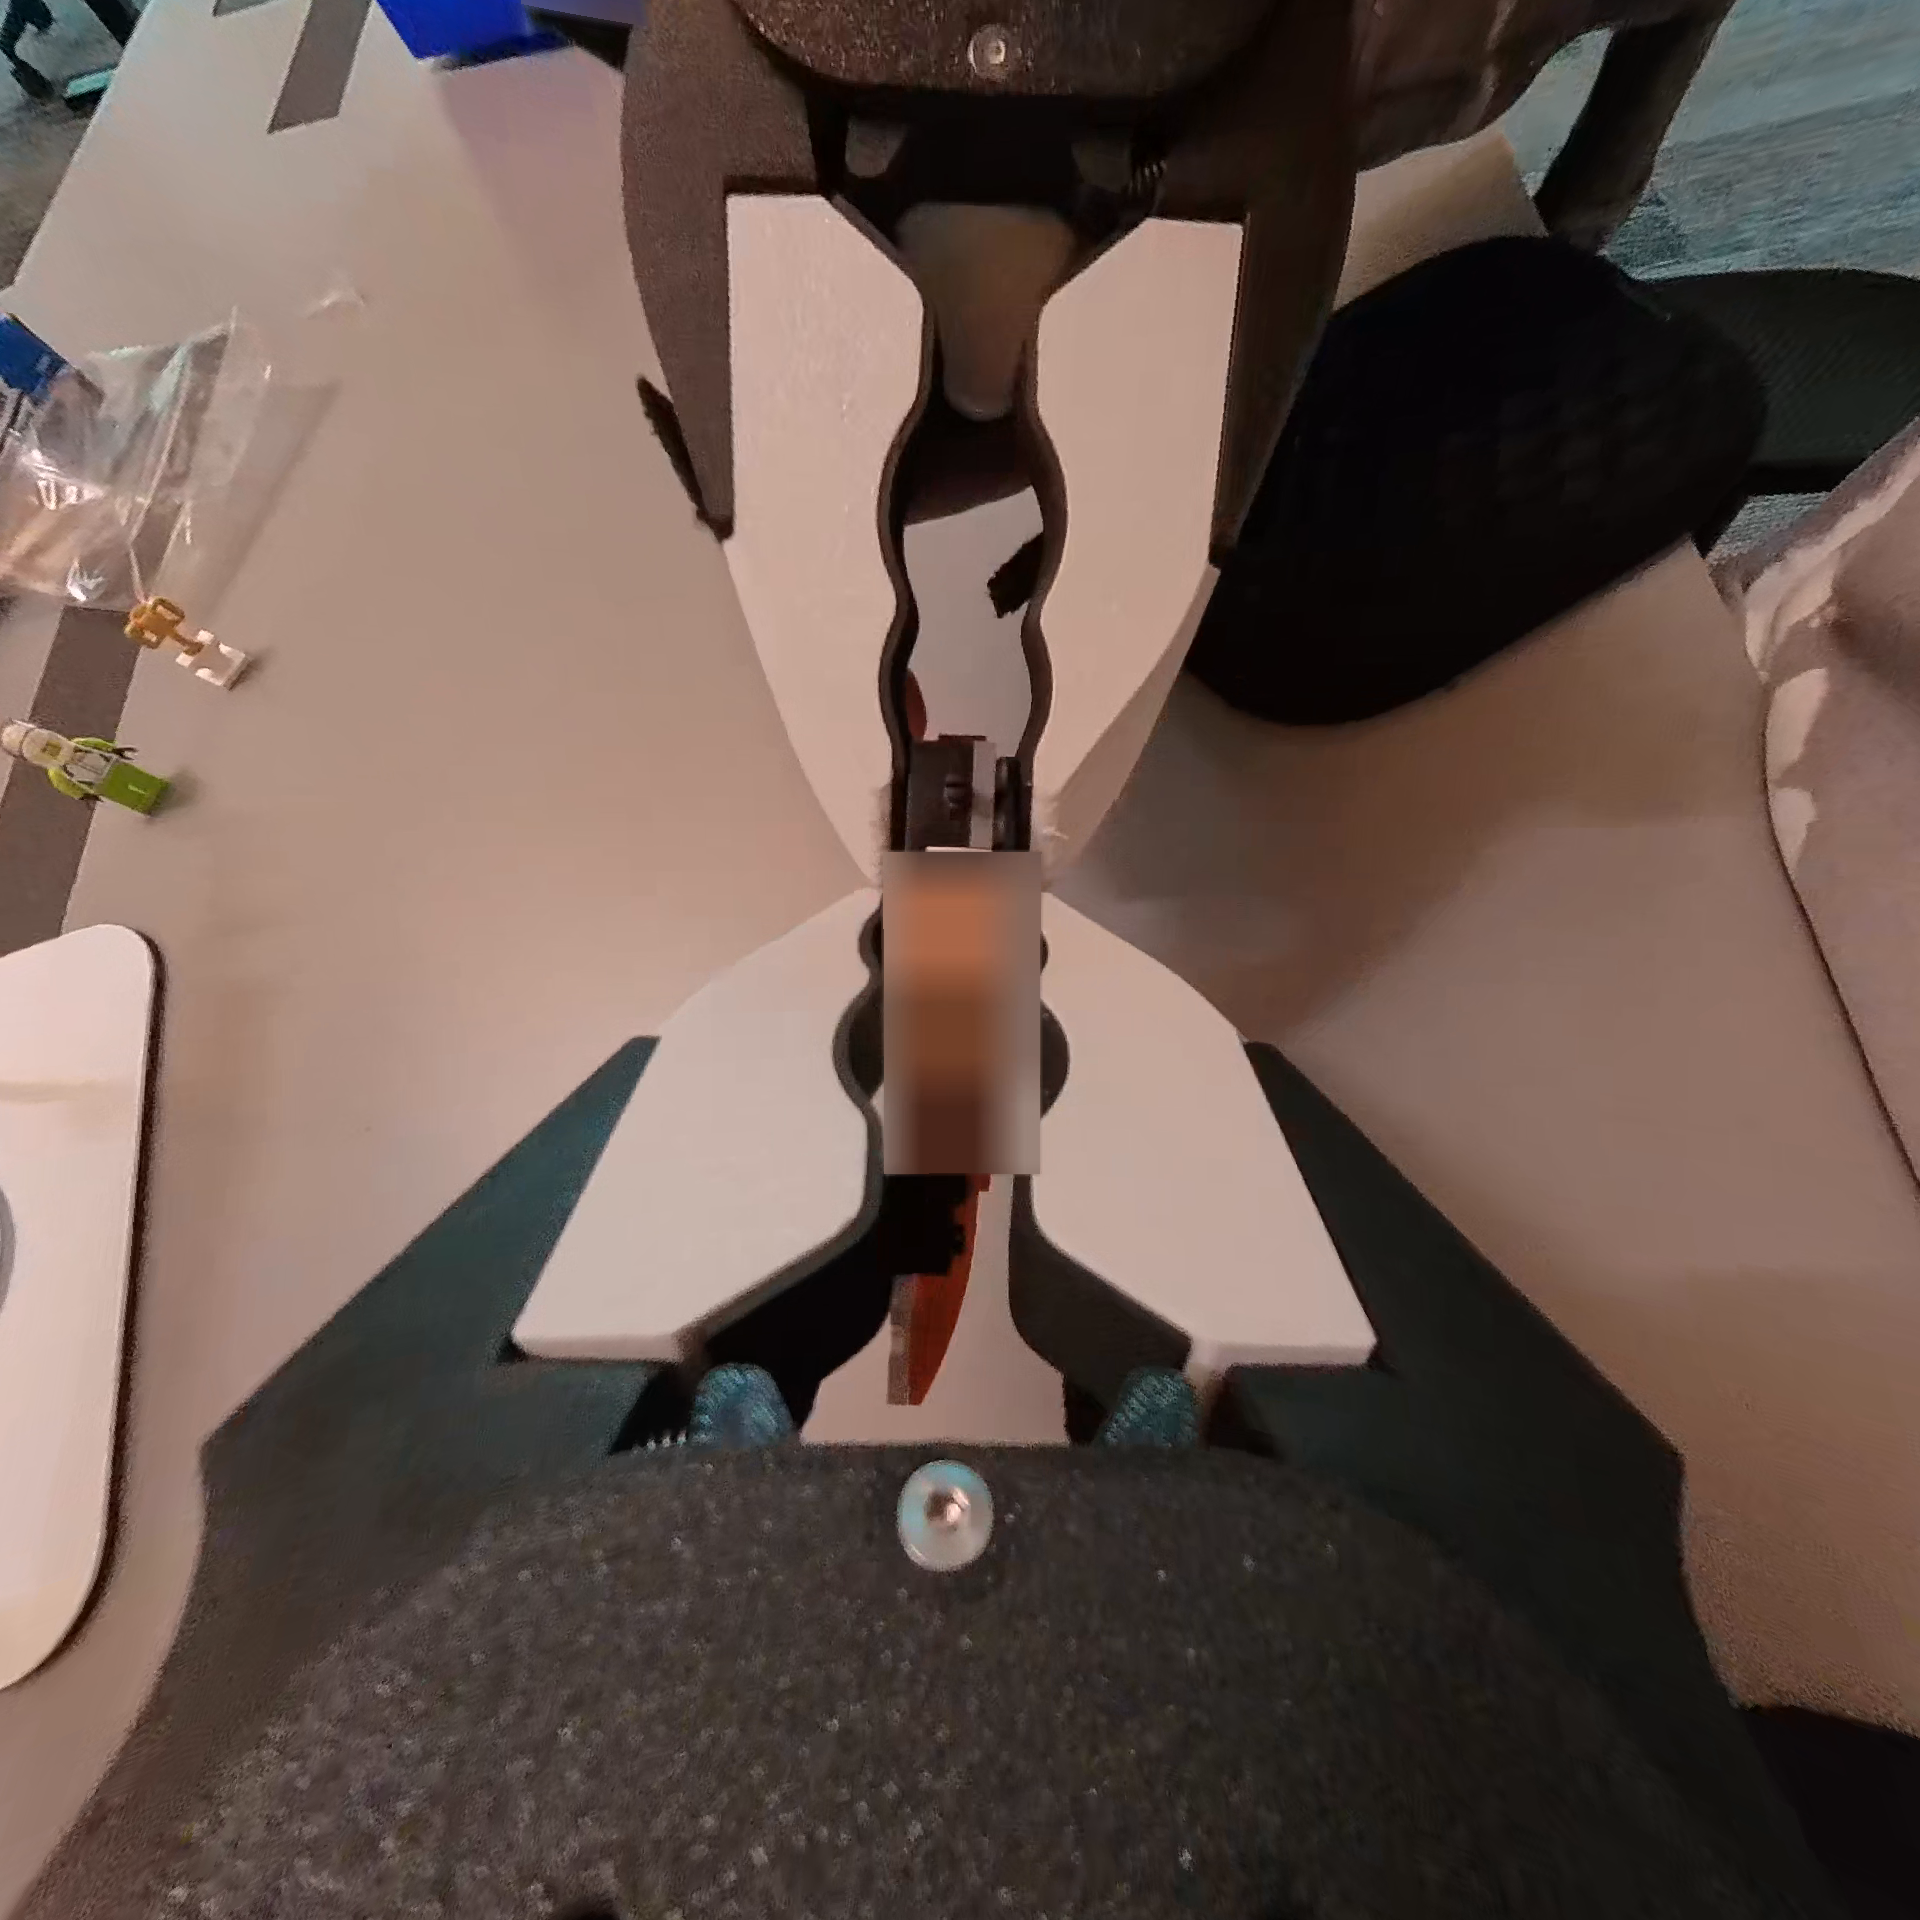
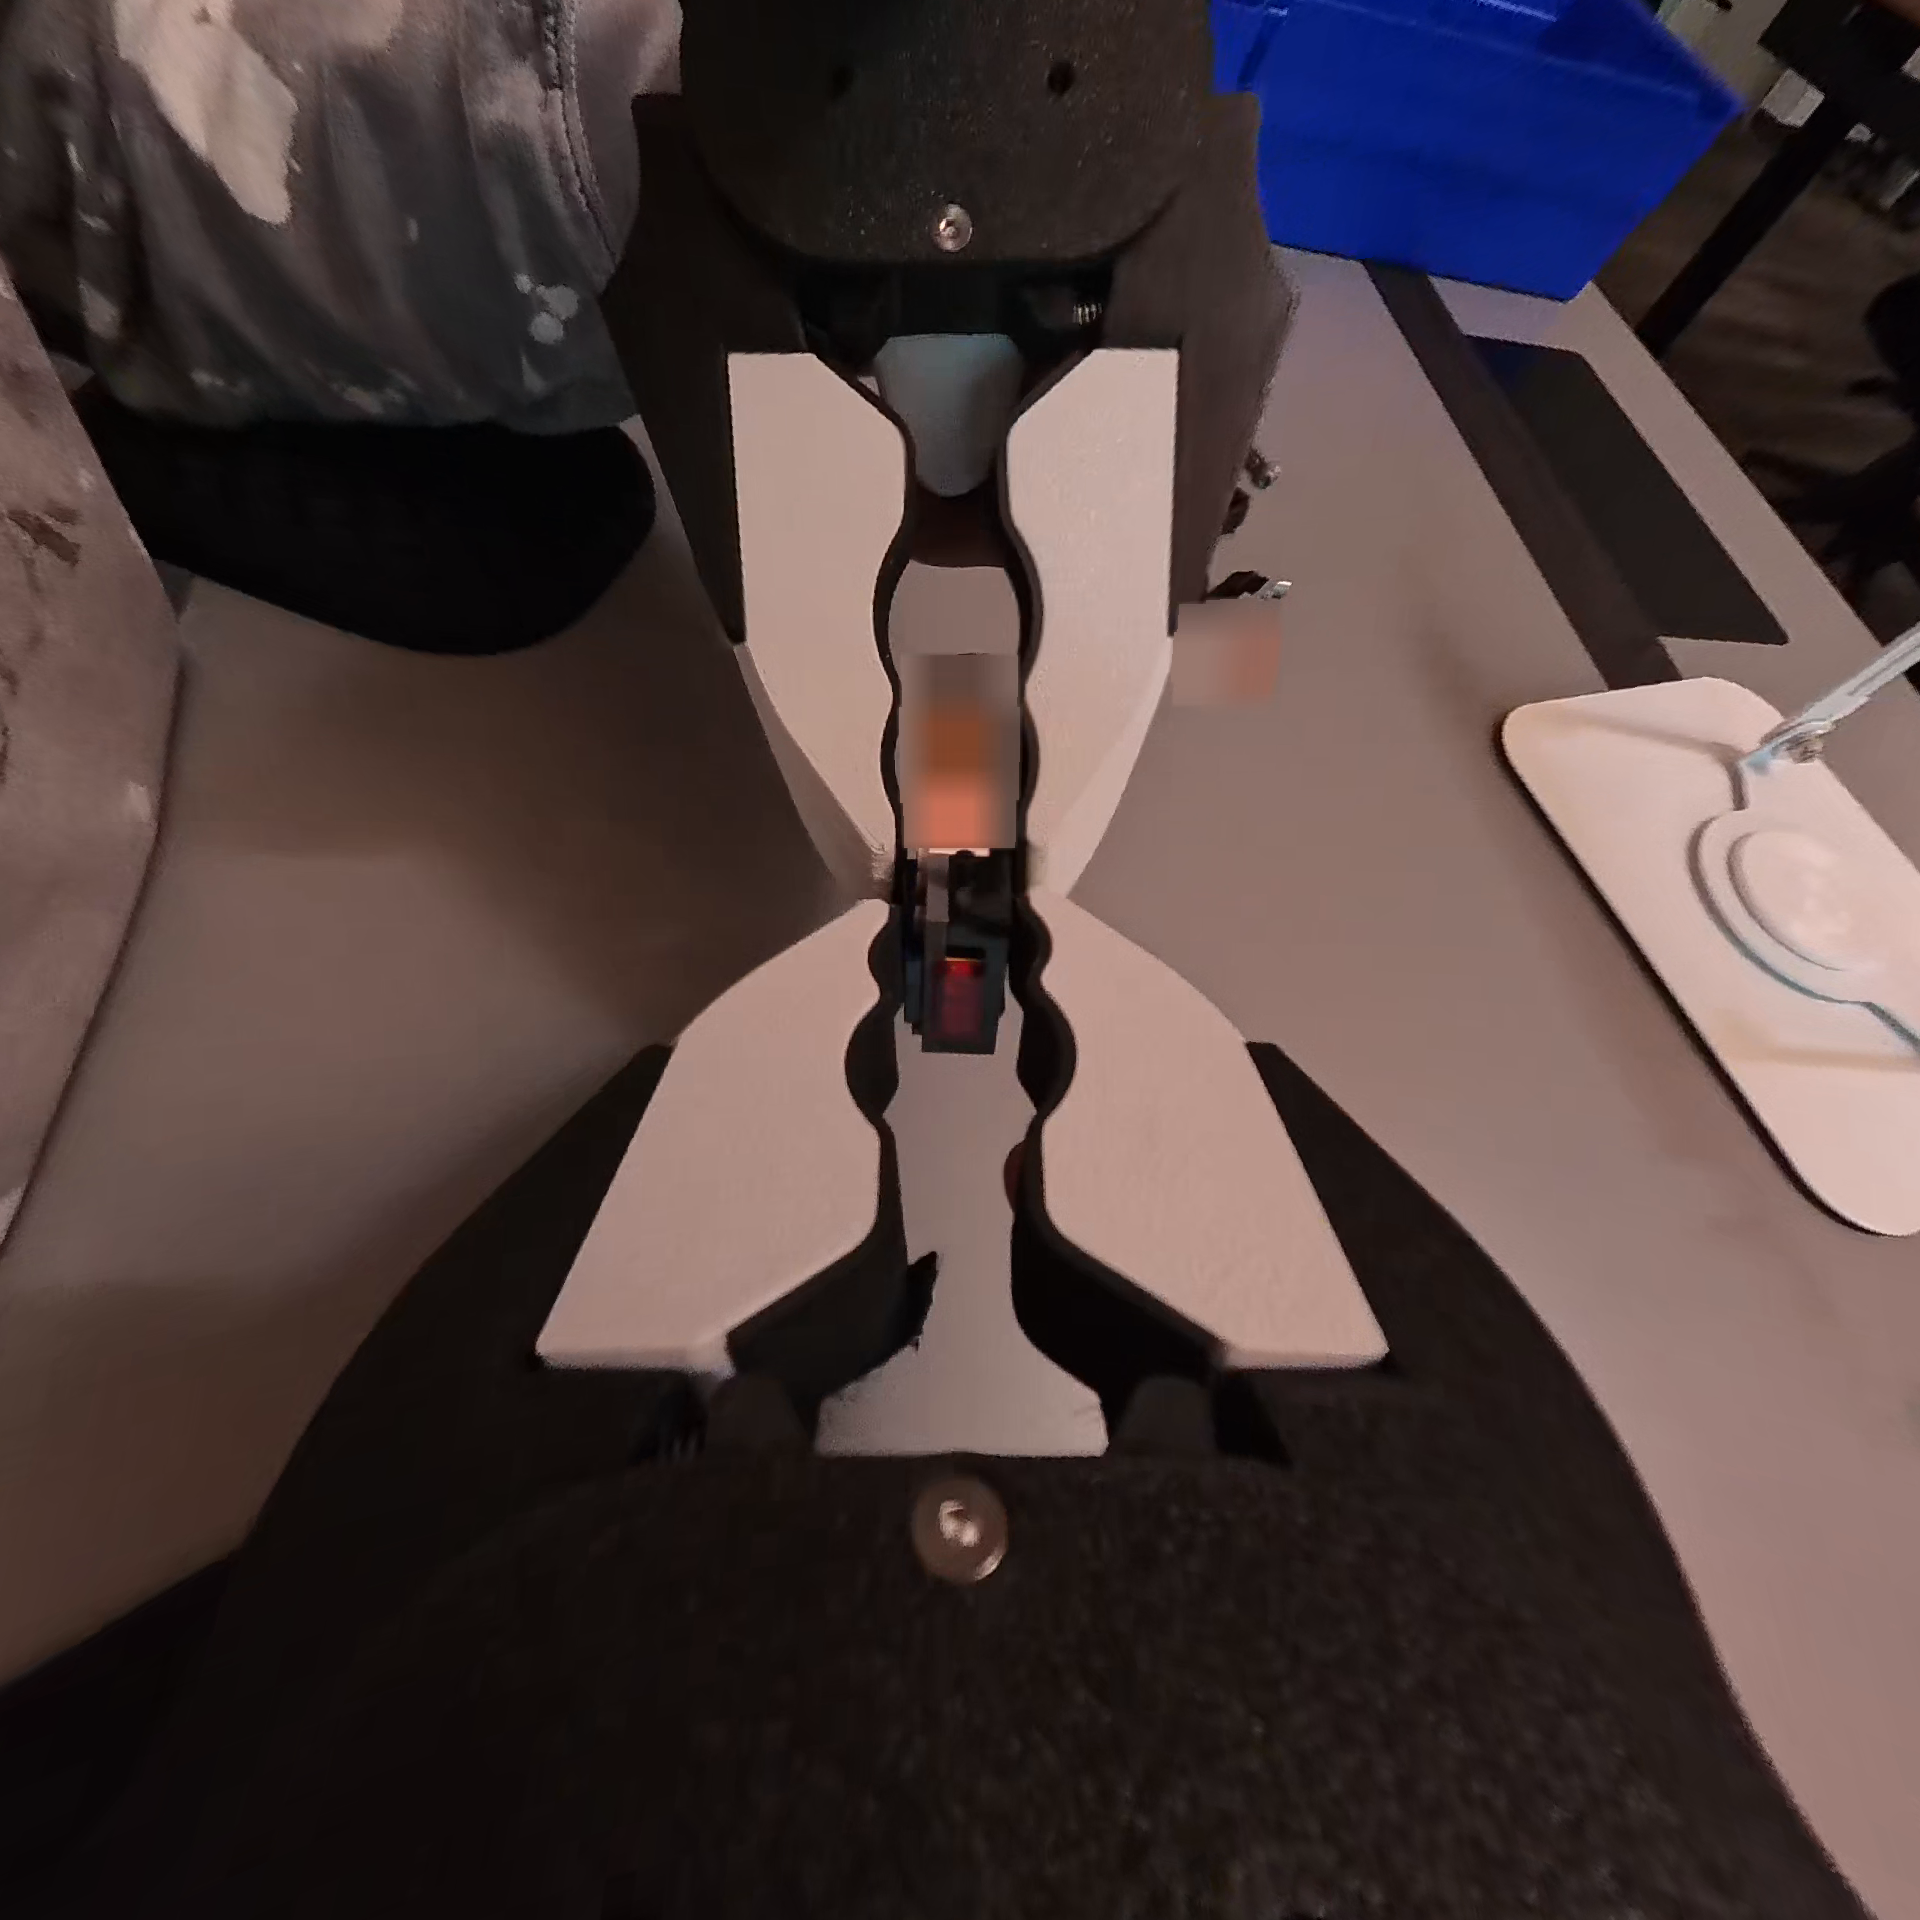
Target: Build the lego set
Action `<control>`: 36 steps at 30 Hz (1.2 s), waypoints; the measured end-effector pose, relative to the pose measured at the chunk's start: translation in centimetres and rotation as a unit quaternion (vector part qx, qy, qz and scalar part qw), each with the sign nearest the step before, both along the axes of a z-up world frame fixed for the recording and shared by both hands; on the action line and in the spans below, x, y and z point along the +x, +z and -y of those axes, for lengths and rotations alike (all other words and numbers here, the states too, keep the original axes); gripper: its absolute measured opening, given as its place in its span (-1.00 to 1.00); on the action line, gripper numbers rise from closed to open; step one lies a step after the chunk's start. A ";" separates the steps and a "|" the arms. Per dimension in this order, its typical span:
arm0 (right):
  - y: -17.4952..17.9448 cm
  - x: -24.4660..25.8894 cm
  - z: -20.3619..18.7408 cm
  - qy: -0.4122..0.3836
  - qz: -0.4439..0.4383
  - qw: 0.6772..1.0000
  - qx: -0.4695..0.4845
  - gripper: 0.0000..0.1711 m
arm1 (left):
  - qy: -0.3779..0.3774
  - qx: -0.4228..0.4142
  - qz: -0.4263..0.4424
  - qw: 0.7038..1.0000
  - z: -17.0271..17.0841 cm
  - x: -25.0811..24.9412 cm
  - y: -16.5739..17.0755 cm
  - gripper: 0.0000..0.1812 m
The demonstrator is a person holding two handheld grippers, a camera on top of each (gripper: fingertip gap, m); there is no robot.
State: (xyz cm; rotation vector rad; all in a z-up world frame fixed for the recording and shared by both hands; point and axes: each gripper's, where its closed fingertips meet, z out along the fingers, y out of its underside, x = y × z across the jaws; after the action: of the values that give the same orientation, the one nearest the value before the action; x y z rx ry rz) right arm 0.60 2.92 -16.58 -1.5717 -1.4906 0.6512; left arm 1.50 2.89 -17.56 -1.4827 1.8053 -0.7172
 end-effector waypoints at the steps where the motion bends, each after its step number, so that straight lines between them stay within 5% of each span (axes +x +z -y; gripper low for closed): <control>1: 0.0 0.1 0.0 0.001 0.004 1.000 0.007 -0.78 | 0.000 0.004 0.000 1.000 0.1 0.1 0.0 -0.78; 36: 1.3 0.5 0.8 -0.012 0.009 0.998 0.058 -0.79 | -0.018 0.058 0.041 0.997 0.6 0.6 0.9 -0.79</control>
State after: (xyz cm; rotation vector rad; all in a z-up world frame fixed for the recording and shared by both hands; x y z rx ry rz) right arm 1.15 2.14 -15.33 -1.5066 -1.4942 0.5287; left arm 2.08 2.28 -16.64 -1.3304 1.7847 -0.6693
